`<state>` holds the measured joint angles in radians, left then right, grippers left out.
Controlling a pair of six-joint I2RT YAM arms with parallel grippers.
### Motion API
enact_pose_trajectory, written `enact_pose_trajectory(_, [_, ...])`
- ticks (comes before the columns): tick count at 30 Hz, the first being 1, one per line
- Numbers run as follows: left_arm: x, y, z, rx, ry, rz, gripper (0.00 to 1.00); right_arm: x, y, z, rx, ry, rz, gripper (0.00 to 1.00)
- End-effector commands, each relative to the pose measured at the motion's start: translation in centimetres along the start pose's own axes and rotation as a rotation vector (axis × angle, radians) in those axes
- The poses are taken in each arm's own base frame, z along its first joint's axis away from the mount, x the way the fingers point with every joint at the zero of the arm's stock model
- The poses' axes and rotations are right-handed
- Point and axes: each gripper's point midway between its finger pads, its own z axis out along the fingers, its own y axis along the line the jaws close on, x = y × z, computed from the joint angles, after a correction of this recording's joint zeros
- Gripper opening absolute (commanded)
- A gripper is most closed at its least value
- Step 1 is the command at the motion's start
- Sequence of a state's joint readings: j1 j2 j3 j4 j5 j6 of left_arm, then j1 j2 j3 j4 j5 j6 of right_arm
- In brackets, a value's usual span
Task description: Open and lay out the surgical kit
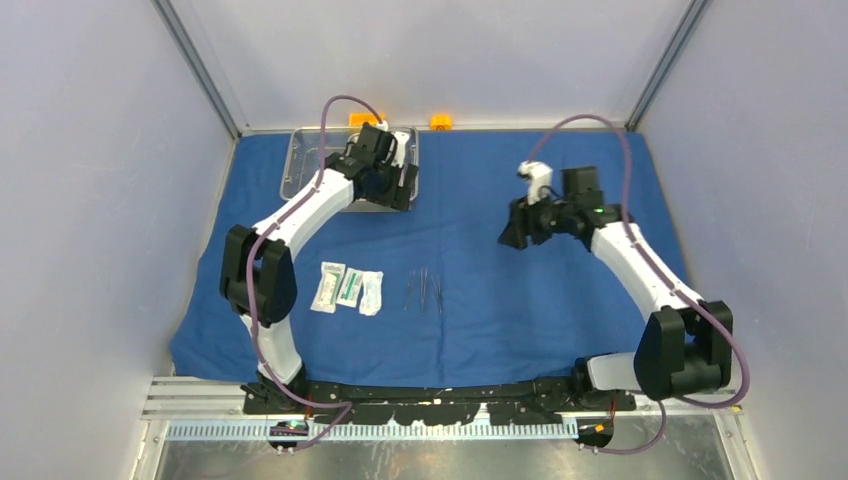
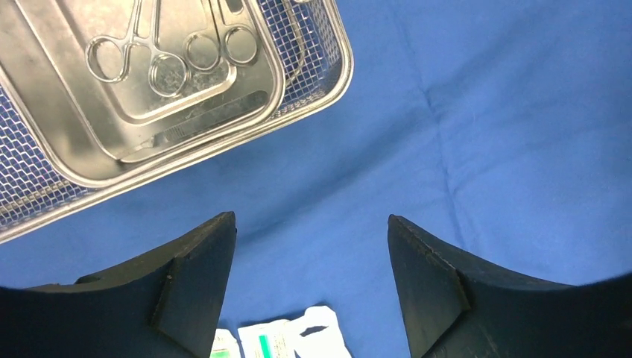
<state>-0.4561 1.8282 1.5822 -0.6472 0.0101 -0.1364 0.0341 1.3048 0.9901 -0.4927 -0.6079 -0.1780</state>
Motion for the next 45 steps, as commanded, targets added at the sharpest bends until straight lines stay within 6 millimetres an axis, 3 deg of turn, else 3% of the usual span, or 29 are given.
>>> enact_pose_trajectory(1, [-3.1,1.2,-2.2,0.012,-0.112,0.004,0.76,0.1,5.4,3.6,-0.084,0.079,-0.222,0.6])
enact_pose_trajectory(4, [-3.6,2.3,-2.7,-0.015,-0.129,-0.006,0.77,0.4,8.2,6.4,-0.111,0.115,-0.28,0.57])
enact_pose_trajectory(9, [-4.8,4.3,-3.6,-0.043,-0.149,-0.047,0.78,2.4,11.3,11.2,-0.104,0.19,-0.295,0.56])
enact_pose_trajectory(16, [-5.4,5.7,-4.3,-0.059,-0.164,-0.08,0.78,4.8,14.9,14.7,-0.103,0.266,-0.365,0.56])
enact_pose_trajectory(23, [-5.3,5.5,-4.4,-0.044,-0.166,-0.082,0.78,6.0,15.8,15.9,-0.077,0.303,-0.399,0.55])
enact_pose_trajectory(45, [-5.0,5.0,-4.5,-0.018,-0.164,-0.083,0.78,7.7,15.1,17.5,0.028,0.389,-0.397,0.52])
